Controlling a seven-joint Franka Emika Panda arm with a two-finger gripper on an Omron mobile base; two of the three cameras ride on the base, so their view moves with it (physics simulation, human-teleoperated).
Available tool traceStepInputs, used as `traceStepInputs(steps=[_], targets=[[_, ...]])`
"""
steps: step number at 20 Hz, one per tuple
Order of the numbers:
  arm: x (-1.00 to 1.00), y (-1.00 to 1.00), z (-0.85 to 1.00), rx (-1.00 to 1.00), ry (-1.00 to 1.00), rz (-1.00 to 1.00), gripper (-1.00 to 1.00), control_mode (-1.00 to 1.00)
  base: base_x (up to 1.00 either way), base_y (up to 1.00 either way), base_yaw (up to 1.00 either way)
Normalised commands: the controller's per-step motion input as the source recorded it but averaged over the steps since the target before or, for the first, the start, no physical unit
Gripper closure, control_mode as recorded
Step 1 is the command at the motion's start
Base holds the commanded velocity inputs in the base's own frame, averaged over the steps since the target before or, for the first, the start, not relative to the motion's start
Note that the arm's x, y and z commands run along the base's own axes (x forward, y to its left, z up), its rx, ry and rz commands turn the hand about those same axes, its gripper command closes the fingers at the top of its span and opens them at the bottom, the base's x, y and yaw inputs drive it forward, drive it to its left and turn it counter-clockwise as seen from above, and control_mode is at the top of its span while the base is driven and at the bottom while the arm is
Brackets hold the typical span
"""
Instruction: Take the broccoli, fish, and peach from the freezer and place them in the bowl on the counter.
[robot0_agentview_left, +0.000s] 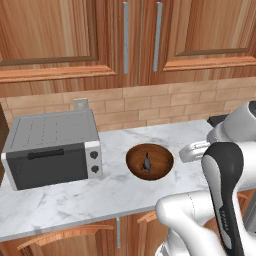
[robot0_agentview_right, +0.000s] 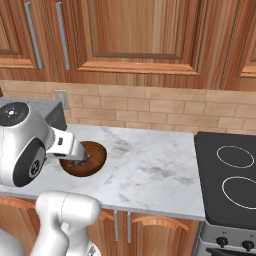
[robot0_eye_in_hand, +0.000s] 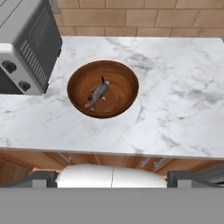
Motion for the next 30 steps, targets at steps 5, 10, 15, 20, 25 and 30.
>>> traceStepInputs(steps=[5, 10, 15, 20, 25, 30], targets=[[-0.12, -0.02, 0.00, 0.00, 0.00, -0.01, -1.00, -1.00, 0.00, 0.00, 0.00], [0.00, 0.00, 0.00, 0.00, 0.00, 0.00, -1.00, 1.00, -0.77, 0.00, 0.00], [0.00, 0.00, 0.00, 0.00, 0.00, 0.00, -1.00, 1.00, -1.00, 0.47, 0.00], [0.00, 0.00, 0.00, 0.00, 0.00, 0.00, -1.00, 1.00, -0.89, 0.97, 0.00], [0.00, 0.00, 0.00, 0.00, 0.00, 0.00, -1.00, 1.00, -0.55, 1.00, 0.00], [0.00, 0.00, 0.00, 0.00, 0.00, 0.00, -1.00, 1.00, -0.20, 1.00, 0.00]])
